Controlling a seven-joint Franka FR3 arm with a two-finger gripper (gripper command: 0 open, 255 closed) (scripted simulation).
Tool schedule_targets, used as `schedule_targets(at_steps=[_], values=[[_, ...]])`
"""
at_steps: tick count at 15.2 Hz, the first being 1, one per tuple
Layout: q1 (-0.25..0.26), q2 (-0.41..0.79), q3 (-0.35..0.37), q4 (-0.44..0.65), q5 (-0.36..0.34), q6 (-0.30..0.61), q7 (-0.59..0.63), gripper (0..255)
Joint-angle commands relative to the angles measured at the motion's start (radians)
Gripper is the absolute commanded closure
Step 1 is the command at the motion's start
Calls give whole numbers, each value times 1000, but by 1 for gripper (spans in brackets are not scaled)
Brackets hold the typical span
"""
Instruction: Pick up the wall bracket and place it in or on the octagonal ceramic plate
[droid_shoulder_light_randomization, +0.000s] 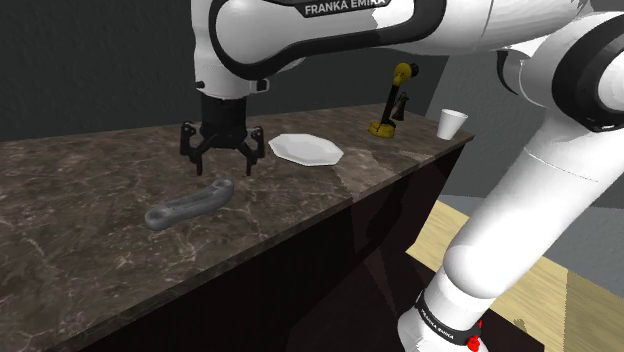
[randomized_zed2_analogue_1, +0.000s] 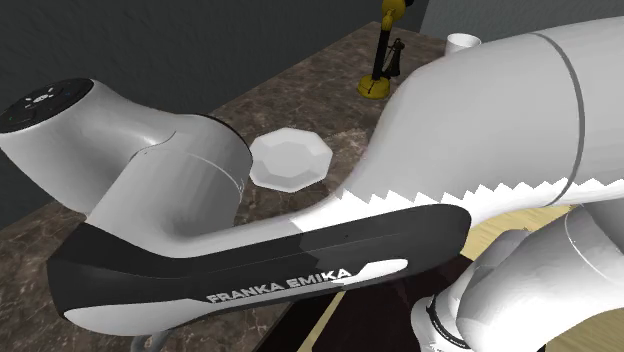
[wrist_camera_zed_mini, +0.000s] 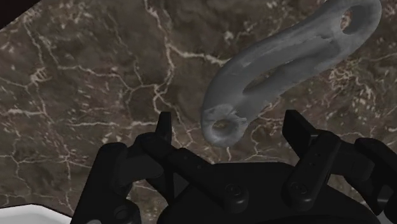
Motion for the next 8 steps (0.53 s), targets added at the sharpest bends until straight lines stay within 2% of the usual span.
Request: schedule_targets(at_steps=[1, 8], values=[[9, 77, 21, 60, -51, -2, 90, 0], [15, 98, 19, -22, -66, 97, 101, 0]])
